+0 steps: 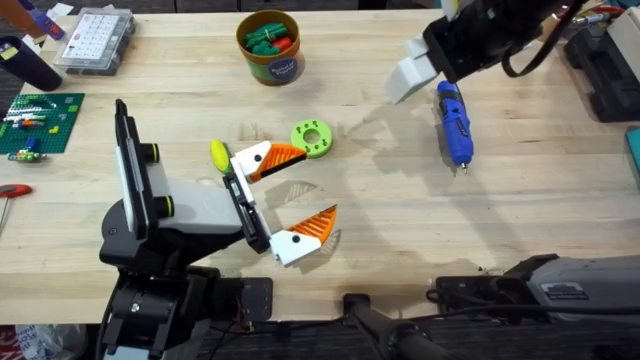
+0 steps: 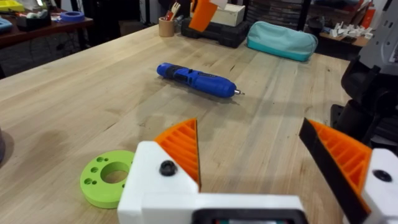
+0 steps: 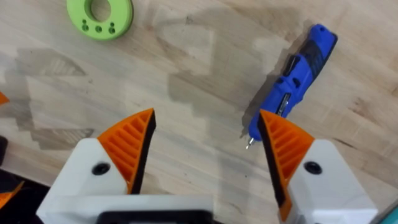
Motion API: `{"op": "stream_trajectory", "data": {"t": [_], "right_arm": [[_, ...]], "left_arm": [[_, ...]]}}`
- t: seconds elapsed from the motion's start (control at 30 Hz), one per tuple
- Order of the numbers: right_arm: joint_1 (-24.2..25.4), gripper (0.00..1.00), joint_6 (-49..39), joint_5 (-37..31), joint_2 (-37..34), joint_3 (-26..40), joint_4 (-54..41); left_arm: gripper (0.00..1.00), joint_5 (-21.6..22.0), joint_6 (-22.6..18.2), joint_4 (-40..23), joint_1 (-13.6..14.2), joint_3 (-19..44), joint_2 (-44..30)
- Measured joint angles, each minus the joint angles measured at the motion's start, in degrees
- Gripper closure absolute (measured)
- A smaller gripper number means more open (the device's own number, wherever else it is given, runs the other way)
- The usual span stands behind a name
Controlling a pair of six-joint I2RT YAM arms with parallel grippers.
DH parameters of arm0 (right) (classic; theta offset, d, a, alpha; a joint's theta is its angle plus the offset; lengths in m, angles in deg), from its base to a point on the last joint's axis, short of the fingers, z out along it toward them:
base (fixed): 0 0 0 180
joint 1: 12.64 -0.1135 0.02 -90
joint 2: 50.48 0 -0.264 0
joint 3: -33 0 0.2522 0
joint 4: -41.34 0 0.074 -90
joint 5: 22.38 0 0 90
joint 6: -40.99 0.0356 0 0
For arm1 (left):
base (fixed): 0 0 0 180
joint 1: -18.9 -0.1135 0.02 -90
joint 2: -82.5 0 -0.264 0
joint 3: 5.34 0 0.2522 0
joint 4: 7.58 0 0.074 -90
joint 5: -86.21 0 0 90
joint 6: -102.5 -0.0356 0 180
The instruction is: Pick up the gripper from the table and insert it into the empty holder that is missing its gripper. Then pick up a screw, insert it into the mounting hole, and use the screwdriver to tighten it. Finally, clean up the table by picking up the vegetable and placing it into the bucket.
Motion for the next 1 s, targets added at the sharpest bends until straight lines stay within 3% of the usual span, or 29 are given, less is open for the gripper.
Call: {"op": "stream_trajectory", "data": {"t": [0.3,0.6,1.0], "right_arm": [[-2.53,0.026,-2.0,4.26,-0.26,-0.13,-0.29],[-12.75,0.026,-5.29,4.73,-0.26,-0.13,2.18],[-12.36,0.026,-4.51,6.14,-0.26,-0.13,2.18]], "left_arm": [[0.013,-0.05,-0.01,-0.35,0.0,0.0,0.02],[0.013,-0.05,-0.01,-0.35,0.0,0.0,0.0],[0.013,0.37,-0.01,-0.3,0.0,0.01,0.0]]}}
